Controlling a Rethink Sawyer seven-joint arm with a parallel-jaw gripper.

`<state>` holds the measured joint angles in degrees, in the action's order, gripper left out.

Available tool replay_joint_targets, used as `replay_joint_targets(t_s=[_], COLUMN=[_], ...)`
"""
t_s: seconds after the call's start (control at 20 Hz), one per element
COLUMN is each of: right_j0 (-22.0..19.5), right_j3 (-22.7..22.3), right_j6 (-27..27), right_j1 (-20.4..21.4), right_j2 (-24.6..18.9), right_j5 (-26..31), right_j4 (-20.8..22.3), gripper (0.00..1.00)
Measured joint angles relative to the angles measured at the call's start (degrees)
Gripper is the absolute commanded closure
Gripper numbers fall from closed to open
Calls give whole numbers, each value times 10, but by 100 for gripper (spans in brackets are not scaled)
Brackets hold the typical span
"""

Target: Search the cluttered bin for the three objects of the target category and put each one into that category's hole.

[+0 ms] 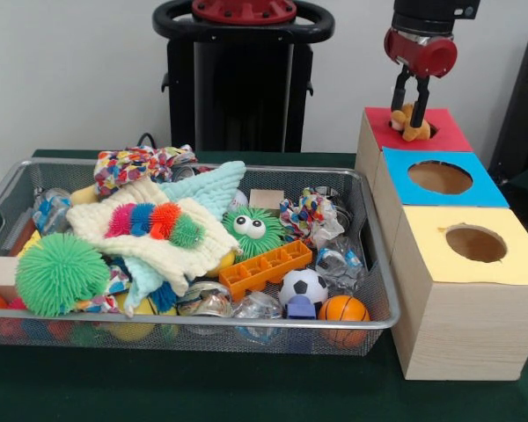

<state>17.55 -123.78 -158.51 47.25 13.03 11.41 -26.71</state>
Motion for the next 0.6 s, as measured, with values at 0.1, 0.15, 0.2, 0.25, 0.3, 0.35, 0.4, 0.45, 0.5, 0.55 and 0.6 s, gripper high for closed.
replay_joint_targets(t_s=[0.1,0.15,0.2,0.25,0.3,0.35,0.4,0.45,0.5,0.55,0.6], right_j0=[0,0,0,0,0,0,0,1,2,4,5], right_j3=[0,0,0,0,0,0,0,0,0,0,0], right_j6=[0,0,0,0,0,0,0,0,0,0,0], right_j1=[0,0,0,0,0,0,0,0,0,0,0], right_j2=[0,0,0,0,0,0,0,0,0,0,0], right_j5=[0,0,0,0,0,0,0,0,0,0,0], right_j4=[0,0,-1,-1,-1,-1,-1,-1,-1,-1,-1], gripper=[0,0,0,0,0,0,0,0,0,0,0])
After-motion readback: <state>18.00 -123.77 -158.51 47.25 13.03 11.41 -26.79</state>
